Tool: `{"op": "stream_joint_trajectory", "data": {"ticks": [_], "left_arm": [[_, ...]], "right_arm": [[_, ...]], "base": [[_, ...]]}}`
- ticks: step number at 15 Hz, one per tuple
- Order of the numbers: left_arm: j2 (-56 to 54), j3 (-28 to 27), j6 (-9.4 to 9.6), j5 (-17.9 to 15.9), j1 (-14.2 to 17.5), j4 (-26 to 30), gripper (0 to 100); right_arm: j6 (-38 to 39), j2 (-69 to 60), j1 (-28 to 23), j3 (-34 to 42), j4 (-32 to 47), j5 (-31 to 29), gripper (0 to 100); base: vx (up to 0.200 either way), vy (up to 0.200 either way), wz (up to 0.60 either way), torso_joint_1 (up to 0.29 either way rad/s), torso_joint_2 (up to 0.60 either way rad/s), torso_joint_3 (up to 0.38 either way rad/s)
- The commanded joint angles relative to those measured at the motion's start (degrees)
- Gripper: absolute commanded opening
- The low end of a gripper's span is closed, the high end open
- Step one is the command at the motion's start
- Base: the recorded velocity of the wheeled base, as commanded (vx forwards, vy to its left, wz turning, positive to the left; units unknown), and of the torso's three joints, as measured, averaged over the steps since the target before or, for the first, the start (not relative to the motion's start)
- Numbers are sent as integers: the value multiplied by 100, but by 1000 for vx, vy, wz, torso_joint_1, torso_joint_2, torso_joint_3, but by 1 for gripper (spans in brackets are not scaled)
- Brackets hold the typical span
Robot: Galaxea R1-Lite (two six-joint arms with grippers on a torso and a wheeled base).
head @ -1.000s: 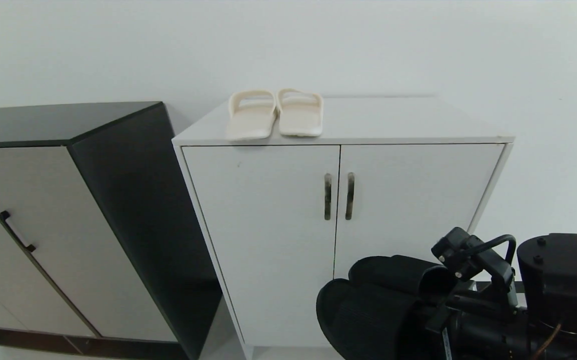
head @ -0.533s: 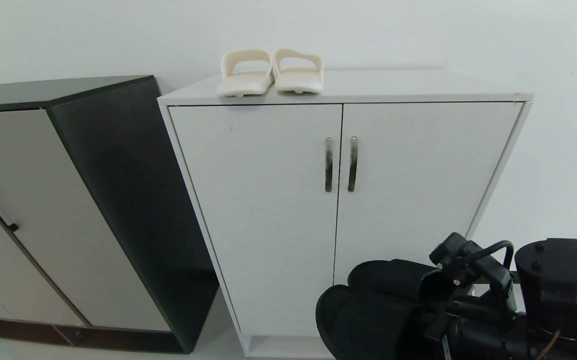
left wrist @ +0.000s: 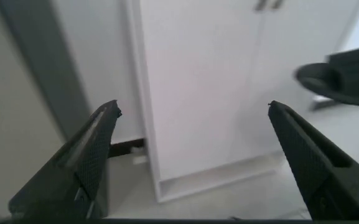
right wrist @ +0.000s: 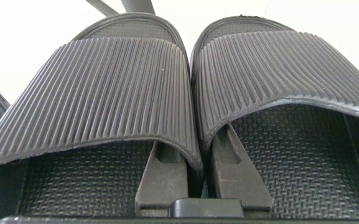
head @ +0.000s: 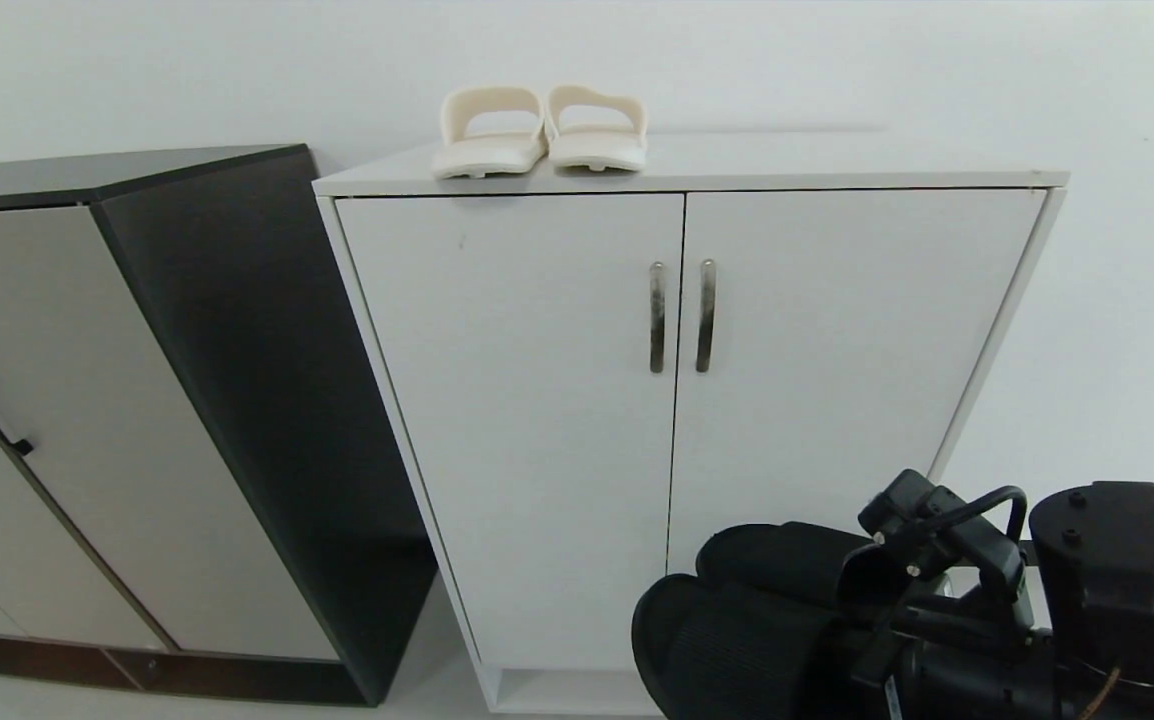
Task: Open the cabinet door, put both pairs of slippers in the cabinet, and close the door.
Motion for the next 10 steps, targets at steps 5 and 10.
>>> {"op": "stream_joint_trajectory", "data": {"ticks": [5, 10], "left_arm": [[3495, -693, -59, -1173, -1744, -1992, 100], [5033, -2109, -112, 14, -3449, -2220, 100]], "right_arm": [[-227, -24, 4, 57, -71, 25, 0], [-227, -15, 12, 127, -115, 43, 0]], "base": [[0, 0, 0, 1, 62, 61], [0, 0, 0, 4, 33, 16]]}}
